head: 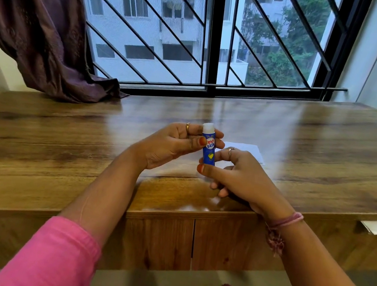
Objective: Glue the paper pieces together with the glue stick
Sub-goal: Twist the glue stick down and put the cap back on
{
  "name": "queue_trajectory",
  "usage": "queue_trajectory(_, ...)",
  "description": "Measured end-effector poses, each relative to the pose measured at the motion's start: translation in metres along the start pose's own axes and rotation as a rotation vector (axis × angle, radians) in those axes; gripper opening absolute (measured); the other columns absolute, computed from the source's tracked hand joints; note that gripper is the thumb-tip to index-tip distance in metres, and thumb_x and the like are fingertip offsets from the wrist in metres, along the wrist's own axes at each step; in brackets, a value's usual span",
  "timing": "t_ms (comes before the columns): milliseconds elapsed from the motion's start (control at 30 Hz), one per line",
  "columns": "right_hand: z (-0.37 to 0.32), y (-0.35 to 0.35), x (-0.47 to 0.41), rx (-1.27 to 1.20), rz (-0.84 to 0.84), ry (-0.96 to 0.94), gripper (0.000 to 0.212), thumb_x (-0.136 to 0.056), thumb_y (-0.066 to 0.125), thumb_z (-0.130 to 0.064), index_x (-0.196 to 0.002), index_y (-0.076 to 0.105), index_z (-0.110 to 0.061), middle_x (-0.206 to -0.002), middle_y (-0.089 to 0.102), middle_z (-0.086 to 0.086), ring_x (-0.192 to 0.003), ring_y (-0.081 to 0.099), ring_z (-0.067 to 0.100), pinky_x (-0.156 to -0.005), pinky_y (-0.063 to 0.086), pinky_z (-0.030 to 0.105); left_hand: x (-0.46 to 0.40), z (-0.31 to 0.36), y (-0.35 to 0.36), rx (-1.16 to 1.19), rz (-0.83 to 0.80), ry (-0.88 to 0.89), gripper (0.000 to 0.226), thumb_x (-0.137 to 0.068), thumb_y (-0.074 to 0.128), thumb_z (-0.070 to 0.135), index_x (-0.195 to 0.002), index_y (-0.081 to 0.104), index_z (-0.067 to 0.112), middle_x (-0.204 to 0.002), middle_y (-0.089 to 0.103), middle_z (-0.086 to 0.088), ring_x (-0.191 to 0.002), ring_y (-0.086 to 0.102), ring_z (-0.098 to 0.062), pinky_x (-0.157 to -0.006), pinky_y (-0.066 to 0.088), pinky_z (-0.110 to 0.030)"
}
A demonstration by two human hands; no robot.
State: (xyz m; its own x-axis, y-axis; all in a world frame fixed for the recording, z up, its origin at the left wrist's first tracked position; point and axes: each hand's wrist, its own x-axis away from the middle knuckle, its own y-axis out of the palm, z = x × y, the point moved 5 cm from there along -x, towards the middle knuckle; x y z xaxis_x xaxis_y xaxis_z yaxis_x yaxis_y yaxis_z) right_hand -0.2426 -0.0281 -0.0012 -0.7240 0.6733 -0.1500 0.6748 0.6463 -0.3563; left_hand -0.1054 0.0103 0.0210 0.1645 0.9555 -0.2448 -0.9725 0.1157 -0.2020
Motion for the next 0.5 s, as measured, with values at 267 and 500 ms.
queue_trajectory(267,0.0015,-0.0026,-0.0019,0.089,0.107,0.028,0.038,-0.07,0.08,-0.037,-0.088,0.055,-0.014,-0.055,0.065,0.001,-0.04,0.056,0.005,-0.047,0.047,0.017,-0.0013,-0.0014,0.0022,-0.001,-0.013,0.006,0.029,-0.093,0.047,0.01,-0.119,0.059,0.016,-0.112,0.07,0.002,-0.117,0.058,-0.016,-0.106,0.041,-0.029)
queue_trajectory(500,0.0024,-0.0001,-0.0007,-0.013,0.004,0.006,0.034,-0.08,0.073,-0.03,-0.108,0.06,-0.016,-0.062,0.065,0.005,-0.043,0.057,0.006,-0.05,0.048,0.017,0.0002,0.0005,-0.0002,0.023,0.002,0.005,0.03,-0.091,0.046,0.011,-0.119,0.057,0.014,-0.111,0.07,0.002,-0.115,0.06,-0.014,-0.101,0.045,-0.027)
